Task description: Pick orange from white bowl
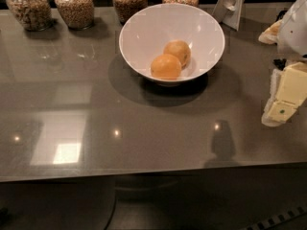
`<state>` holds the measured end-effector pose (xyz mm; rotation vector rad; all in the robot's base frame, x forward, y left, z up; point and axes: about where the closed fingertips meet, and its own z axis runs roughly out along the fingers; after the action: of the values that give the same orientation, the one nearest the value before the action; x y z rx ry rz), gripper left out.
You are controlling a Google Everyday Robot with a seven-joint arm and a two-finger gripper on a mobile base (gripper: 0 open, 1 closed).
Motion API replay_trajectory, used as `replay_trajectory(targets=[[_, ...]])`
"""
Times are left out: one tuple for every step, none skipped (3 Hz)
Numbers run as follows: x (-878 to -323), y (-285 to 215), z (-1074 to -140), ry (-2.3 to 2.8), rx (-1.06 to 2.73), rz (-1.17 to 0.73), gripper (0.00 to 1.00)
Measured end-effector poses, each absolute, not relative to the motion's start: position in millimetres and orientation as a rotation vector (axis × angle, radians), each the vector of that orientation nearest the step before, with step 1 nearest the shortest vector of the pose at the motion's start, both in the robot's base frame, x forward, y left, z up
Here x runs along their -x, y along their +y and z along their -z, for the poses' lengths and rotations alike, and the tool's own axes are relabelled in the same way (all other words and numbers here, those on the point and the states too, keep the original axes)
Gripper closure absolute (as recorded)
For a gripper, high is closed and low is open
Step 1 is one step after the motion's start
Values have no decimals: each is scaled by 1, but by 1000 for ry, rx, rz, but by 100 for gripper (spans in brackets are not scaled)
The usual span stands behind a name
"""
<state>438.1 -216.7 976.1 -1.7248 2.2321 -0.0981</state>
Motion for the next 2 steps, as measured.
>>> replay_trajectory(targets=[[-438,-217,-976,2231,1725,98,0],[-456,-203,-991,2077,1768,145,0]])
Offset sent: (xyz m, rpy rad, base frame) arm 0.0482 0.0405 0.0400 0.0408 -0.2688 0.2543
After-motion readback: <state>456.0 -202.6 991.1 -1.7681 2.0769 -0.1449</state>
